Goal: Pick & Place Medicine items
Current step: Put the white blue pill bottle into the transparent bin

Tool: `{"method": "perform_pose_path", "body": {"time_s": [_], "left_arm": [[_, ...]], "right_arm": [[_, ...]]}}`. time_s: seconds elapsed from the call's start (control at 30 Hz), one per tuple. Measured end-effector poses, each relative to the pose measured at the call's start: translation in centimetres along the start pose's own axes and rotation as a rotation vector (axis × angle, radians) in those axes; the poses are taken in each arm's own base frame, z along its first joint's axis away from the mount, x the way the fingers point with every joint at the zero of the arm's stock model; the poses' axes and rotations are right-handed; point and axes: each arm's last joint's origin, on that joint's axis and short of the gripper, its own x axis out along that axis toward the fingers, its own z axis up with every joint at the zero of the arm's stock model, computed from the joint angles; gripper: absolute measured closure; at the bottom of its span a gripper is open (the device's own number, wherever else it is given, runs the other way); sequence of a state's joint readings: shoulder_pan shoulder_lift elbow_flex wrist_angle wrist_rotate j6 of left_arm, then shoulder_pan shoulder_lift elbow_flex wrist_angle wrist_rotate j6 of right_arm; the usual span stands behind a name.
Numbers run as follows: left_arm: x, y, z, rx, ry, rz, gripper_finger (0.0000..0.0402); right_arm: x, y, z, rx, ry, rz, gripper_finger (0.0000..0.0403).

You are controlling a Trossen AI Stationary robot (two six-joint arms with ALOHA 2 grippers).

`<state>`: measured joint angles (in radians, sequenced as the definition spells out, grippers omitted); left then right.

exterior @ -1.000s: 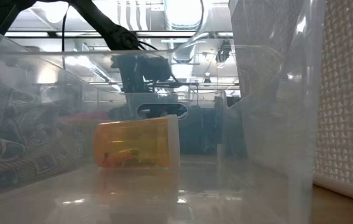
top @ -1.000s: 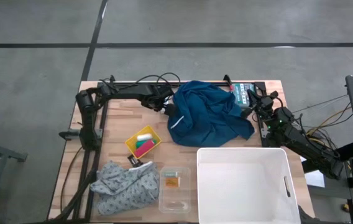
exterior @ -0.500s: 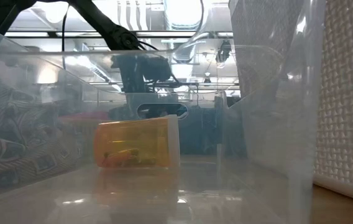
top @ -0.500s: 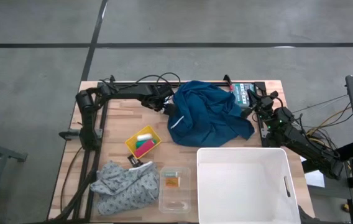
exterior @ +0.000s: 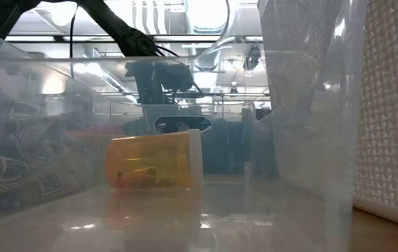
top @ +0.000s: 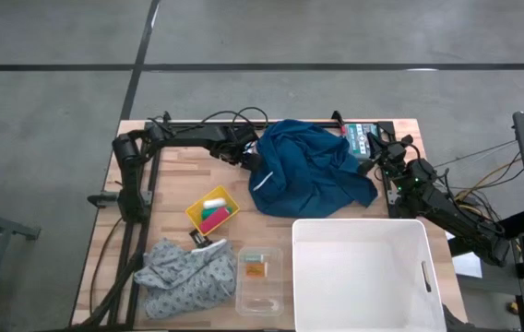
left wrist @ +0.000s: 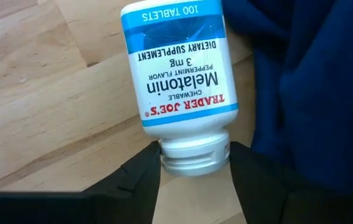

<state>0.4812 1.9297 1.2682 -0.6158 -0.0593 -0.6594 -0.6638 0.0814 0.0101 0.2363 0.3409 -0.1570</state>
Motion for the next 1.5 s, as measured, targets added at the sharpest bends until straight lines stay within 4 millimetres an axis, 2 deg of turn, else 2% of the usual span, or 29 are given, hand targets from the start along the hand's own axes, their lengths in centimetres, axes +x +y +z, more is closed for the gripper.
{"method": "perform_pose_path", "body": {"time_s": [0.87, 1.5], "left_arm": [[-0.2, 0.0, 0.1, 0.008, -0.009, -0.002, 0.0231], [-2.8, 0.0, 0.2, 0.032, -0.056, -0.028, 0.0232]], "right_arm": [[0.0, 0.0, 0.0, 0.0, 0.0, 0.0, 0.0394], [0.0, 0.0, 0.0, 0.0, 0.0, -0.001, 0.0394]]}}
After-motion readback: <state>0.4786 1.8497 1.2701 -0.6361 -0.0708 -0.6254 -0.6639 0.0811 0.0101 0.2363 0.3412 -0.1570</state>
